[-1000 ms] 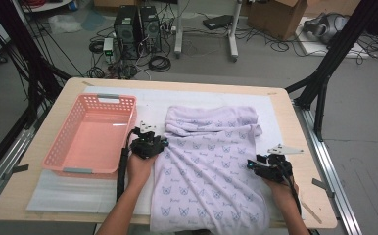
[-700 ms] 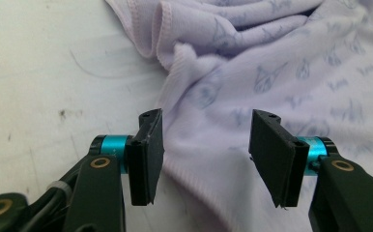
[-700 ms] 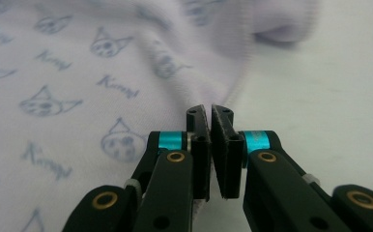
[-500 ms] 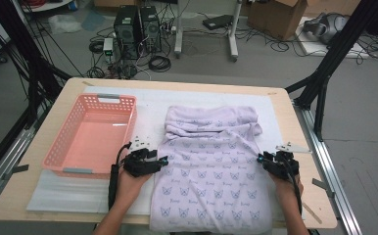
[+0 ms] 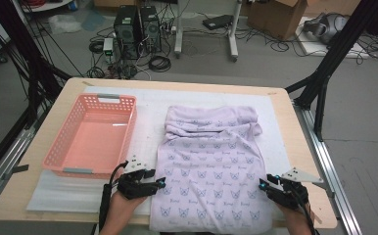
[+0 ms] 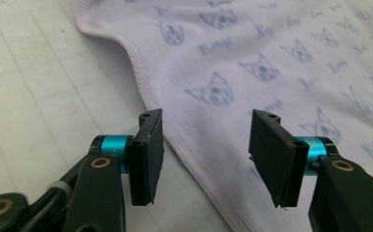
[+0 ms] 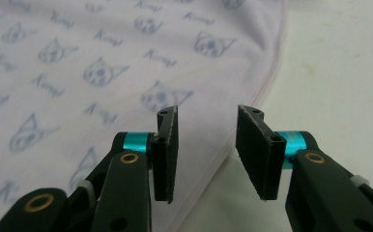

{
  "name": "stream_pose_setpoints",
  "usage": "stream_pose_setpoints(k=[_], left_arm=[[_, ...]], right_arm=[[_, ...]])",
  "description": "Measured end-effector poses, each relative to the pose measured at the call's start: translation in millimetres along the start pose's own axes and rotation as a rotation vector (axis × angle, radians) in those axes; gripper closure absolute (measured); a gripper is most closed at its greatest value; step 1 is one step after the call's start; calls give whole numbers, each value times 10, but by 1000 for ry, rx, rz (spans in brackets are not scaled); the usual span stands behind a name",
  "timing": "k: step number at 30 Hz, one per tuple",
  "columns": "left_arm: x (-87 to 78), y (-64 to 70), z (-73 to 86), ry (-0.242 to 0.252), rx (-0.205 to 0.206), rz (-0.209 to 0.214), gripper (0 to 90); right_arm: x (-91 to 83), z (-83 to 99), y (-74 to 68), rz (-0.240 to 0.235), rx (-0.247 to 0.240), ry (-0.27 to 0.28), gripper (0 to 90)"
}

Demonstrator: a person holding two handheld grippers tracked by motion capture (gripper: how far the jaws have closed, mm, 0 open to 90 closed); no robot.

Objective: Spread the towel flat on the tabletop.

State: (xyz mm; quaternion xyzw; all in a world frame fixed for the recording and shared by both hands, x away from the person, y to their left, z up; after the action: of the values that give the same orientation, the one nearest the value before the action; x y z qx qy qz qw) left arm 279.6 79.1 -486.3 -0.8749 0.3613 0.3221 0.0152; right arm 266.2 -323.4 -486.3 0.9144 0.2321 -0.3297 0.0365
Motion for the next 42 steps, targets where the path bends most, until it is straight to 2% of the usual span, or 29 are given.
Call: stream_pose_setpoints(k=[2, 5, 8, 12, 14, 16, 18, 20, 21, 24, 28, 33, 42], left_arm=[[-34, 27, 40, 7, 0, 3, 472], [-83, 49, 94, 23, 2, -5, 489], [-101, 110, 133, 21, 45, -33, 508], [-92, 129, 135, 14, 63, -64, 538], [-95, 108, 134, 17, 53, -84, 619], [-98, 89, 134, 17, 46, -96, 701], [-94, 94, 133, 16, 53, -94, 759], [-86, 125, 133, 8, 69, -73, 841], [-82, 138, 130, 6, 70, -79, 858], [-77, 140, 117, -10, 69, -70, 871], [-129, 132, 162, 0, 30, -31, 874], [-222, 201, 240, -5, 35, -17, 874], [-430, 388, 470, 32, 47, -27, 873]], right_arm=[[-13, 60, -42, 10, -11, -15, 574], [-46, 94, -74, 20, -9, -4, 567], [-70, 116, -88, 48, -12, -2, 563], [-130, 133, -105, 65, -27, -11, 565], [-132, 137, -96, 71, -30, -23, 610], [-114, 140, -100, 51, -26, -27, 667], [-113, 130, -106, 27, -24, -40, 737], [-116, 127, -120, 1, -27, -53, 807], [-118, 125, -129, -5, -29, -61, 831], [-125, 124, -150, -2, -45, -68, 862], [-185, 175, -116, -10, 2, -51, 869], [-345, 289, -108, -6, 10, -59, 871], [-520, 465, -215, -66, -46, -41, 872]])
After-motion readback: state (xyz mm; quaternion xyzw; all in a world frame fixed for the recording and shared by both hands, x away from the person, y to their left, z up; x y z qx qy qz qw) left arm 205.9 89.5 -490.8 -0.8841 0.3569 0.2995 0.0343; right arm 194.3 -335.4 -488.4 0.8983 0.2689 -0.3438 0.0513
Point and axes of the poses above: each handheld gripper's, and its own axes: x roughly forward along the jaws, z roughly out of its underside, y roughly to its right, the point moved 6 cm from there along x, roughly forward along the jaws, and after that the axes turned 2 degrees about x, right-handed, at the moved point
